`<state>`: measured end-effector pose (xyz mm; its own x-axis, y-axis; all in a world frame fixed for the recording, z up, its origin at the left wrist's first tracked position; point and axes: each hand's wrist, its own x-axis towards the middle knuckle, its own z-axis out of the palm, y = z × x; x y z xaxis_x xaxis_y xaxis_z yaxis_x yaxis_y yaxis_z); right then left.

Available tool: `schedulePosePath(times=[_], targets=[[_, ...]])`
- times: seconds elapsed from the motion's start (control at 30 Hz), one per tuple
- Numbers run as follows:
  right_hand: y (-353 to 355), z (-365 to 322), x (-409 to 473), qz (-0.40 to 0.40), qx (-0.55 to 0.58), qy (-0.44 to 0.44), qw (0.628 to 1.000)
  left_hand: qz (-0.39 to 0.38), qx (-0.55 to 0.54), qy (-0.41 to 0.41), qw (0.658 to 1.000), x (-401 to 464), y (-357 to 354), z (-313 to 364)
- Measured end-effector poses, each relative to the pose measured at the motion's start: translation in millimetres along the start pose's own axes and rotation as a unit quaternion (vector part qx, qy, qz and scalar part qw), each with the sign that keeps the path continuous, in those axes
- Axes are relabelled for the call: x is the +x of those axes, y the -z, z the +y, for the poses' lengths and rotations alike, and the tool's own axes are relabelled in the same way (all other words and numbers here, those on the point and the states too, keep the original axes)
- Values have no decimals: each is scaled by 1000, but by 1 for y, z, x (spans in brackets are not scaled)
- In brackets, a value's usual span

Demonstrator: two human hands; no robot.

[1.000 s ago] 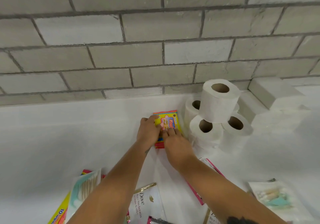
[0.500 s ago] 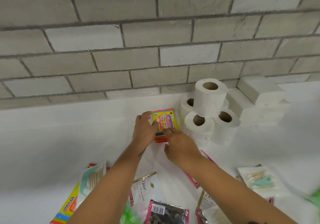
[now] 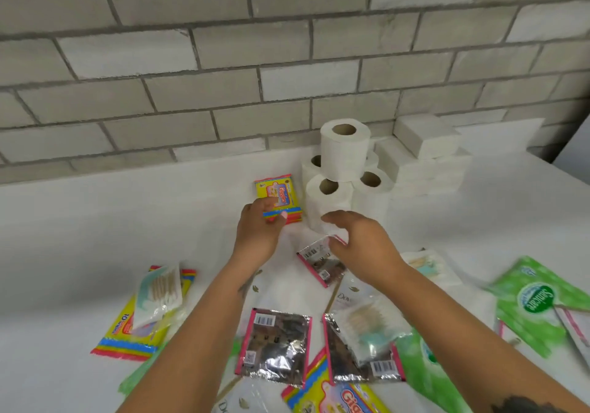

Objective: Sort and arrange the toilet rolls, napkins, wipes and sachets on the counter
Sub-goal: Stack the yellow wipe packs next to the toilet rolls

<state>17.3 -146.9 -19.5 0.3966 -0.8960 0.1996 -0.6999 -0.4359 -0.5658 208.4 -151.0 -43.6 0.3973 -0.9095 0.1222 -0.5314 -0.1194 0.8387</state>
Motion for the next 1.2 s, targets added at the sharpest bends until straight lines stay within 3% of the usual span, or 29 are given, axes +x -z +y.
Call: schedulePosePath(times=[0.33,0.67,0.8,0.87,0.97,1.1,1.2], targets=[[55,55,-49,18,73,-37,996,-34,-48,-6,998,-67,-48,41],[107,126,-95,14,54,-59,997,-62,-77,-4,995,-121,-120,77],[118,146,-113,15,56,-86,995,-98,-15,-15,995,-147,-139,87],[120,154,-121,0,56,-98,994,-134,102,-31,985,-157,-146,87],[123,161,-129,-14,56,-109,992,-182,280,-23,942,-169,-154,85],[116,164,-136,-101,8,-86,991,-204,301,8,932,-177,-158,87],[98,163,-142,-172,-89,-25,981,-211,294,24,932,-180,-158,89]])
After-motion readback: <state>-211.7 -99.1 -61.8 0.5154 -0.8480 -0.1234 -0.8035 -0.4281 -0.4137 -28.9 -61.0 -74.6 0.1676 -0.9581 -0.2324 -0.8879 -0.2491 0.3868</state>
